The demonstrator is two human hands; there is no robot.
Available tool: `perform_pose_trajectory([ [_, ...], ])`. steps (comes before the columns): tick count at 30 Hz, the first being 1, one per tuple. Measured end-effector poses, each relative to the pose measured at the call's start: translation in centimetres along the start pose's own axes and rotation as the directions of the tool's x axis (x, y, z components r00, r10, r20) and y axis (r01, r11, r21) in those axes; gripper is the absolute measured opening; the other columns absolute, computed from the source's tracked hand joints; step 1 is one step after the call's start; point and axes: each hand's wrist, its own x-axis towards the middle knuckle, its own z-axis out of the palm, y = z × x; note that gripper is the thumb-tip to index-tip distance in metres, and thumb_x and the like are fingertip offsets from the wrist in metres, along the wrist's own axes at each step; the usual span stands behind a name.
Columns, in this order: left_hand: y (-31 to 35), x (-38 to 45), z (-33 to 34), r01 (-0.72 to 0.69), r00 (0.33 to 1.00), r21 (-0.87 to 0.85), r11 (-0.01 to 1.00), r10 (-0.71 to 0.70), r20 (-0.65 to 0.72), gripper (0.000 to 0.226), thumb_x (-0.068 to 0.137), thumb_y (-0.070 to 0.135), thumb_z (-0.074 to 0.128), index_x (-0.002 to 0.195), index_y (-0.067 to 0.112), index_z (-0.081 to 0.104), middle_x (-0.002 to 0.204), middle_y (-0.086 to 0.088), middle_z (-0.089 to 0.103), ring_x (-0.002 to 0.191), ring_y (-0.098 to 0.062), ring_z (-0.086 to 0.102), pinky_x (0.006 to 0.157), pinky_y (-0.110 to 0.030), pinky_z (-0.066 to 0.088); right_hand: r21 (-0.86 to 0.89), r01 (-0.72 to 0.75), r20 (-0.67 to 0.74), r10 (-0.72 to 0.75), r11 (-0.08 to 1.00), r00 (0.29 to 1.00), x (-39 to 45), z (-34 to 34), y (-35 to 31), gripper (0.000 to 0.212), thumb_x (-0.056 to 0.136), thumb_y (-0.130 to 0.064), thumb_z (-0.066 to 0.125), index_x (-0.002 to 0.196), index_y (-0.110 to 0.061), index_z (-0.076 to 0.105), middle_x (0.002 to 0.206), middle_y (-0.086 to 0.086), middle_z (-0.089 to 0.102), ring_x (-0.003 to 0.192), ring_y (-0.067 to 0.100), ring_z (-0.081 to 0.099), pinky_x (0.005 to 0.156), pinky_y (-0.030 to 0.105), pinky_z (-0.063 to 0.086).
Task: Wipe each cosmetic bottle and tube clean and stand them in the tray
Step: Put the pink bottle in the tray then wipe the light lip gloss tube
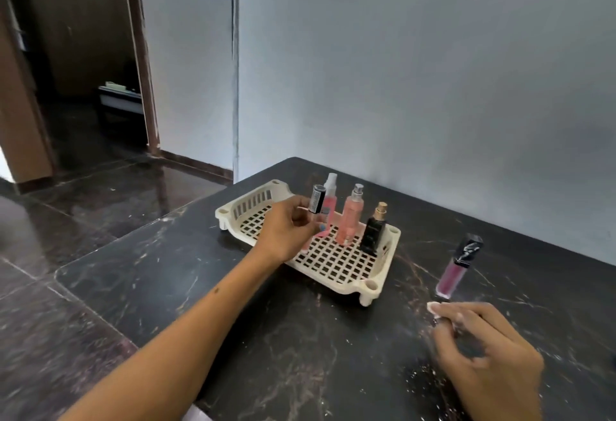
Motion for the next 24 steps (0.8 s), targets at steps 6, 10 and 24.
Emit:
perform_pose_trajectory([
  [6,-1.0,0.1,0.1,0.016,1.0,0.096,0.995,-0.016,-0.002,0.029,0.077,0.006,0.073,0.102,0.014,0.061,0.093,-0.008,0.071,0.092,-0.028,0.067,0.085,-0.047,0.053,0.009,-0.008,-0.01,0.008,1.0,1.0,-0.1,0.2,0.0,0.029,0.08,-0.021,0.052,0.074,-0.008,0.078,0.071,-0.001,0.067,0.066,0.004,0.057,0.069,0.006,0.046],
  [10,-1.0,0.0,0.1,0.01,1.0,0.122,0.993,-0.01,0.0,0.032,0.078,0.004,0.071,0.106,0.014,0.06,0.096,-0.003,0.07,0.091,-0.021,0.066,0.086,-0.043,0.054,0.007,-0.009,-0.022,0.009,1.0,1.0,0.0,0.1,-0.1,0.03,0.08,-0.022,0.052,0.074,-0.009,0.078,0.069,-0.001,0.066,0.071,0.001,0.057,0.071,0.002,0.043],
  [24,0.5,-1.0,0.1,-0.03,0.992,0.256,0.966,0.06,-0.111,0.084,0.068,0.029,0.081,0.136,0.017,0.033,0.133,0.0,0.044,0.122,-0.012,0.042,0.102,-0.027,0.033,-0.001,-0.194,-0.094,0.193,0.981,0.977,0.3,-0.6,-0.3,0.013,0.077,-0.011,0.064,0.077,-0.015,0.077,0.072,-0.012,0.065,0.074,-0.006,0.059,0.069,-0.004,0.04],
])
